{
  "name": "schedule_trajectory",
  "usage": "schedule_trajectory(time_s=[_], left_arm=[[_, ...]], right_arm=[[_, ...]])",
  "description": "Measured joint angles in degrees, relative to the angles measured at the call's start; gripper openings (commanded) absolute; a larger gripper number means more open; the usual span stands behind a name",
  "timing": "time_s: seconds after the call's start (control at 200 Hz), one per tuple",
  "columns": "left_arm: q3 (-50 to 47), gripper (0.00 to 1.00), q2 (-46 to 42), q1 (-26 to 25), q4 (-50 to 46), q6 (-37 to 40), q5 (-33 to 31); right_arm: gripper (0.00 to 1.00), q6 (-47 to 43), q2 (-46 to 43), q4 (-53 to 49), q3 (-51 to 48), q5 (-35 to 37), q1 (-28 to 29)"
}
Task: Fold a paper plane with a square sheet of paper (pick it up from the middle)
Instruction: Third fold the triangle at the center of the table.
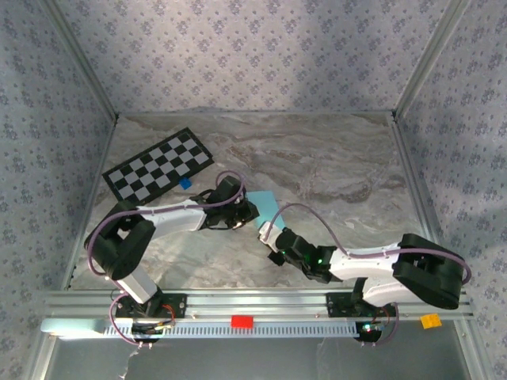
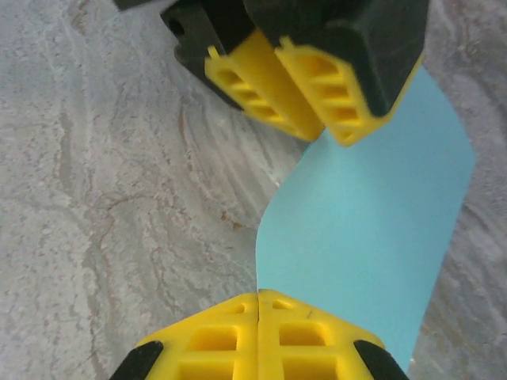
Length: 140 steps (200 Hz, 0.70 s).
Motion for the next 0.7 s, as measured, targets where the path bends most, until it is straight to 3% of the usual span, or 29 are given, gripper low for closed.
schedule_trajectory(time_s=[0.125,0.225,0.435,0.7], left_arm=[[0.0,0.41,-2.7,0.2,-3.6,0.8,-2.3],[0.0,0.43,-5.7,0.3,-6.6,1.7,-4.3],[0.7,0.41,-9.5,0.9,-11.8,3.5,-7.6],[3.0,0.36,-10.5,1.9,-13.1,6.1,-8.1]], right_arm=[[0.0,2.2,0.0,-4.0,2.2,-6.4,-3.0],[0.0,4.7,0.2,-5.9,4.2,-11.9,-5.7],[0.0,9.7,0.2,-8.0,5.5,-22.2,-10.4],[0.0,19.3,1.4,-9.0,6.5,-38.1,-20.6]])
